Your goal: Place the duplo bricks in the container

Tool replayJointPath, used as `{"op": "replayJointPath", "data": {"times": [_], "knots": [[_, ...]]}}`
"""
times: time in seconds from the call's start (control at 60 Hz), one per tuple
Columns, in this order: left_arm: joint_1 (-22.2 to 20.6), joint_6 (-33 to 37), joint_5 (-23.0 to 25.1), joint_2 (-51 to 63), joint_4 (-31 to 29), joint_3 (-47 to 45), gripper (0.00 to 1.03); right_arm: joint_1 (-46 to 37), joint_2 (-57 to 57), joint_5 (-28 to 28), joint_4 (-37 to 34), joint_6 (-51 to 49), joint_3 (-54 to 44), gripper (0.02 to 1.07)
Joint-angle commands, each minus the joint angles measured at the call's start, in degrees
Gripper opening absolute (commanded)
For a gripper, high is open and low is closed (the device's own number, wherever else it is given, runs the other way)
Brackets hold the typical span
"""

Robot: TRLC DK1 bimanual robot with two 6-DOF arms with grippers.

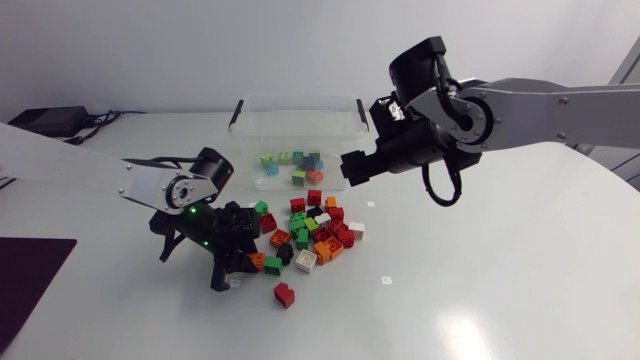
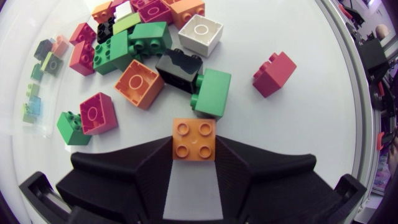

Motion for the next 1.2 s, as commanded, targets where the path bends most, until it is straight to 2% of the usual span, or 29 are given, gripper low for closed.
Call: {"op": "replayJointPath", "data": {"times": [0.0, 0.35, 0.7, 0.8, 0.933, 1.133, 1.183], "knots": [[0.9, 1.8, 0.3, -2.3, -0.3, -0.5, 0.16, 0.8, -0.1, 0.6, -1.5, 3.6, -1.4, 0.98], [5.2, 1.2, 0.5, -11.1, -1.0, 1.1, 0.16, 1.2, 7.9, 3.6, -8.2, 7.3, 0.8, 0.98], [5.5, -6.4, 1.0, -14.5, -0.3, 8.3, 0.16, 1.5, 15.4, 3.7, -13.1, 10.5, 6.0, 0.93], [5.5, -9.2, 1.4, -14.9, 2.1, 9.9, 0.16, 2.0, 17.2, 3.7, -13.2, 11.3, 7.2, 0.93], [5.6, -16.0, 1.4, -15.1, 10.5, 11.3, 0.16, 3.1, 19.1, 3.7, -13.2, 11.9, 7.8, 0.93], [5.1, -21.3, 1.4, -12.8, 15.1, 14.8, 0.16, 2.9, 21.2, 3.8, -14.0, 12.9, 8.1, 0.92], [5.0, -22.4, 1.4, -12.1, 16.0, 15.8, 0.16, 2.8, 21.4, 3.9, -14.0, 12.9, 8.1, 0.88]]}}
